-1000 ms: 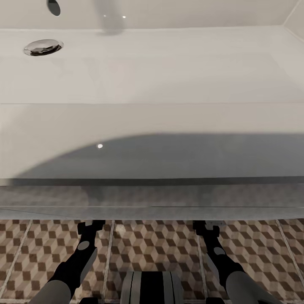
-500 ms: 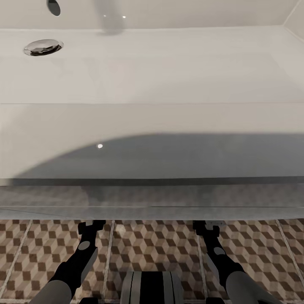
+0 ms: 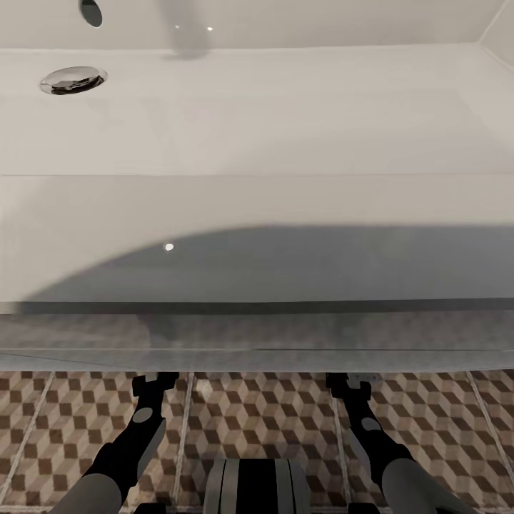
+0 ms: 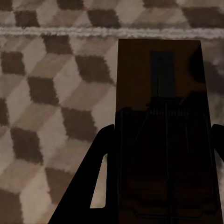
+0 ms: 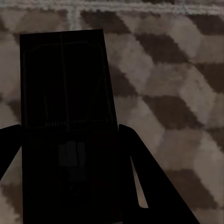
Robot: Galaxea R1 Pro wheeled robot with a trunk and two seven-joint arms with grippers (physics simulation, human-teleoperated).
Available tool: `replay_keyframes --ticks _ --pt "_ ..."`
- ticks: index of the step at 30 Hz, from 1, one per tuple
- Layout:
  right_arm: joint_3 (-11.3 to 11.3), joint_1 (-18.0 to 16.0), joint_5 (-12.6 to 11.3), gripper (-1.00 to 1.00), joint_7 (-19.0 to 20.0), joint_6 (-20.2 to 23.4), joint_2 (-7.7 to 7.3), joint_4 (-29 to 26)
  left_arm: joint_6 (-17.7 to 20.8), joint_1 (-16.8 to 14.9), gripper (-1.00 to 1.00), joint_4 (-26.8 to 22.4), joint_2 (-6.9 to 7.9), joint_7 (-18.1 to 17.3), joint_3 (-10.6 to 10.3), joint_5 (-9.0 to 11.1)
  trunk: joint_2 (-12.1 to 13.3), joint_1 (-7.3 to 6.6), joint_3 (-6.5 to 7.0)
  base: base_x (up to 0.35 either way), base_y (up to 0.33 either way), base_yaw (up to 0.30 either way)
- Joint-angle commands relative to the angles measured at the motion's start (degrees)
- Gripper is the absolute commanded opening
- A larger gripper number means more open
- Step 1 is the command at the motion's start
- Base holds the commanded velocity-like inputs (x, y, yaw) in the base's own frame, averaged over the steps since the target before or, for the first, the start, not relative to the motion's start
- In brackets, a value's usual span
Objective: Take the four mousetraps from the cabinet in the bathroom and place them on the bathroom floor. Make sure all four end up on the same floor surface, and ensure that at least two of them are either under or directly next to the same bathroom sink.
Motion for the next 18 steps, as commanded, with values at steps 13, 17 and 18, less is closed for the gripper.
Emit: replay_keyframes --ticks 13,17,18 --pt "-0.3 0.0 0.4 -1.0 -0.1 -0.2 0.04 0.0 -0.1 0.0 -1.0 0.0 -0.03 0.4 -0.3 0.1 0.0 -0.01 -0.03 0.0 0.0 0.0" --pt "-0.3 0.0 0.4 -1.0 -0.1 -0.2 0.04 0.1 -0.1 0.0 -1.0 0.0 -0.04 0.4 -0.3 0.1 0.0 -0.01 -0.03 0.0 0.0 0.0" --pt "-0.3 0.0 0.4 -1.0 -0.1 -0.2 0.04 0.1 -0.1 0.0 -1.0 0.0 -0.04 0.4 -0.3 0.1 0.0 -0.01 -0.03 0.0 0.0 0.0"
